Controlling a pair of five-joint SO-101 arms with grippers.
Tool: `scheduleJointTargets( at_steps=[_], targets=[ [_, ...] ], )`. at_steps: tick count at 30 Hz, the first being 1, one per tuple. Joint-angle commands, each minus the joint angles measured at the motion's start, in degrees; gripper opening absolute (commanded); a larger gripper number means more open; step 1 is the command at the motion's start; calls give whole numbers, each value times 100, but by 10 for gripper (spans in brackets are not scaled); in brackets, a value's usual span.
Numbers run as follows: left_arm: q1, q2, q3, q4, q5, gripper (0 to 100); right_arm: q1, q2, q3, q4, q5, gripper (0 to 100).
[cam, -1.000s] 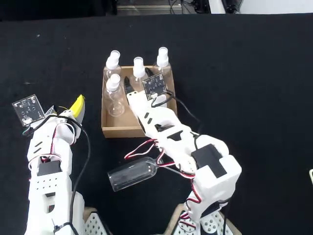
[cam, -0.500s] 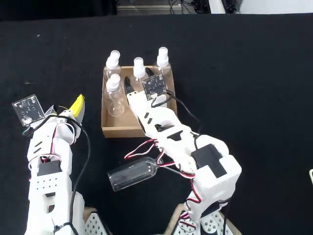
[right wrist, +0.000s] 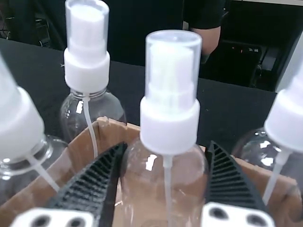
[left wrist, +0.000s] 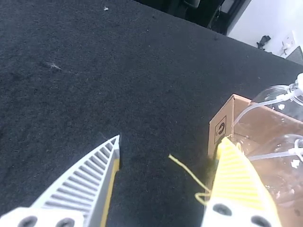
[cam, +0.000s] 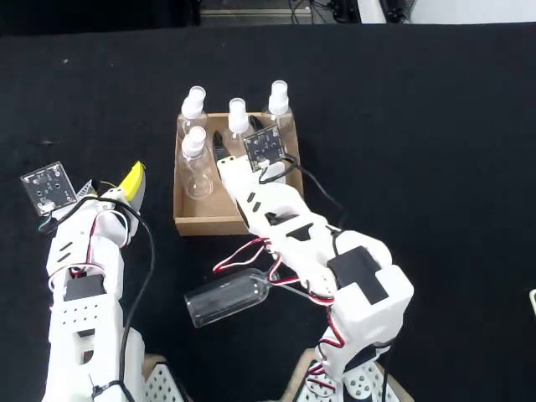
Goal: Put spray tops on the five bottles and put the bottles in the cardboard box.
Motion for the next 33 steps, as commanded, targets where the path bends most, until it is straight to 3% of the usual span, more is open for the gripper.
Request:
scheduleJointTargets(
  at_steps=[1, 10, 15, 33],
  targets=[
    [-48, -88, -119, -123, -18, 299, -53, -22, -119, -79, 44, 227],
    [-48, -88, -119, -123, -18, 299, -53, -22, -119, -79, 44, 229],
    [-48, -88, -119, -123, -18, 299, -53, -22, -92, -70, 35, 317],
    [-48, -88, -119, -123, -18, 299, -53, -22, -84, -70, 35, 279]
  ],
)
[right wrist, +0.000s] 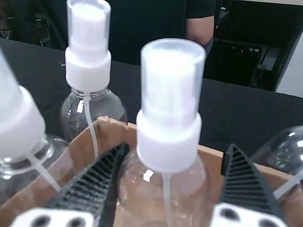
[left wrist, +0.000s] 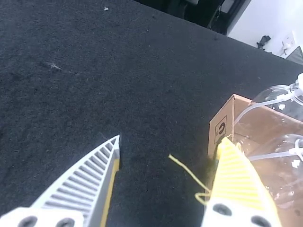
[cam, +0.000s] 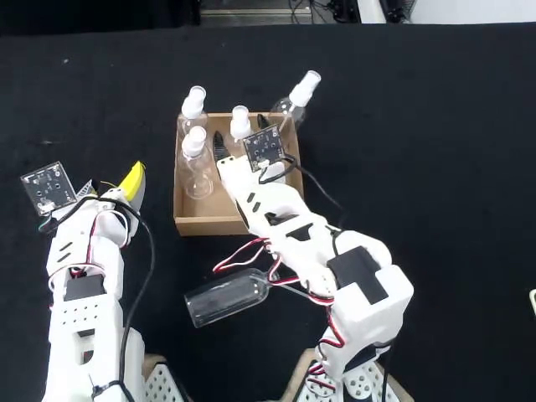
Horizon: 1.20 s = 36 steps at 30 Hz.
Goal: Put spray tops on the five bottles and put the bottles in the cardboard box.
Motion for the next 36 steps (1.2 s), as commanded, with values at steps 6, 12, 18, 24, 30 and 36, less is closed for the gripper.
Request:
scheduleJointTargets(
  at_steps=[6, 12, 18, 24, 30, 36],
  targets=[
    [-48, -88, -119, -123, -18, 299, -53, -57, -84, -79, 44, 279],
    [-48, -88, -127, -123, -18, 299, -53, -479, 171, -35, 44, 279],
    [-48, -88, -127, -123, -18, 299, -53, -541, 259, -35, 44, 279],
    [-48, -88, -119, -123, -18, 299, -53, -549, 259, -35, 44, 279],
    [-48, -88, -127, -123, -18, 299, -53, -558, 259, -35, 44, 279],
    [-48, -88, -127, -132, -18, 299, -53, -769, 391, -26, 44, 279]
  ],
)
